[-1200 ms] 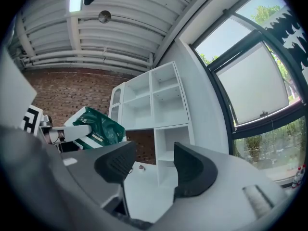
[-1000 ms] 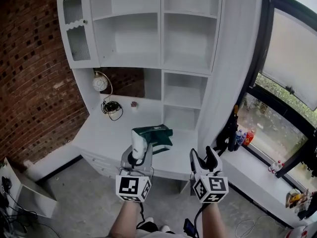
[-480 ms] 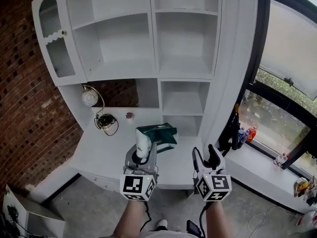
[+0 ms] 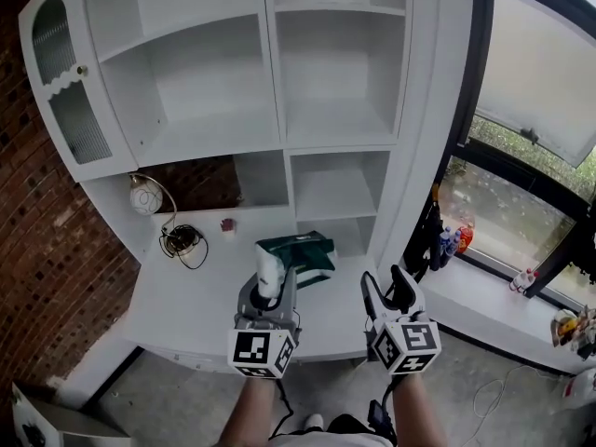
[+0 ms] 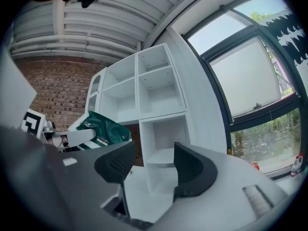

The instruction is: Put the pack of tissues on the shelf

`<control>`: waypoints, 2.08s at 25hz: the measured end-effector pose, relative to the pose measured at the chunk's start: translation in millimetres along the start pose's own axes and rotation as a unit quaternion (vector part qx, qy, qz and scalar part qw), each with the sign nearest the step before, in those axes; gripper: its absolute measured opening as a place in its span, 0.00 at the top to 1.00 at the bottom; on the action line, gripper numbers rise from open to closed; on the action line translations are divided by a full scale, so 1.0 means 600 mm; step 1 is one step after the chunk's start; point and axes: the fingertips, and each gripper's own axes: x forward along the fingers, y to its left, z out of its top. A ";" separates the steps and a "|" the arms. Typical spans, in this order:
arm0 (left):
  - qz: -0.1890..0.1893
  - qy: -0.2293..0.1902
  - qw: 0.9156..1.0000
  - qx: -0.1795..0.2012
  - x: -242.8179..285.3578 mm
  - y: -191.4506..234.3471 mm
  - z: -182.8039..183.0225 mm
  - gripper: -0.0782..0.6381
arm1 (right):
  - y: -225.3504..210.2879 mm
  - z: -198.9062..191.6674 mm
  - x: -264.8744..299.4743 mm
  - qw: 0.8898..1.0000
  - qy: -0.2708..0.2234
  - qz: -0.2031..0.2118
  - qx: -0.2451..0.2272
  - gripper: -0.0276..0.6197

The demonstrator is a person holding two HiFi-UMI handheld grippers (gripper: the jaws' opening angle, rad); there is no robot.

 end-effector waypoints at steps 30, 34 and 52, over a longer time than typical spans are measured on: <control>0.022 0.025 0.991 -0.129 0.229 -0.005 -0.120 0.75 | -0.111 -0.051 0.219 0.986 0.050 0.136 0.079 0.56; -0.008 0.031 0.987 -0.157 0.238 -0.014 -0.134 0.75 | -0.100 -0.066 0.235 0.982 0.055 0.151 0.104 0.56; -0.111 0.031 0.934 -0.337 0.265 0.006 -0.163 0.75 | -0.058 -0.080 0.267 0.977 0.058 0.156 0.135 0.66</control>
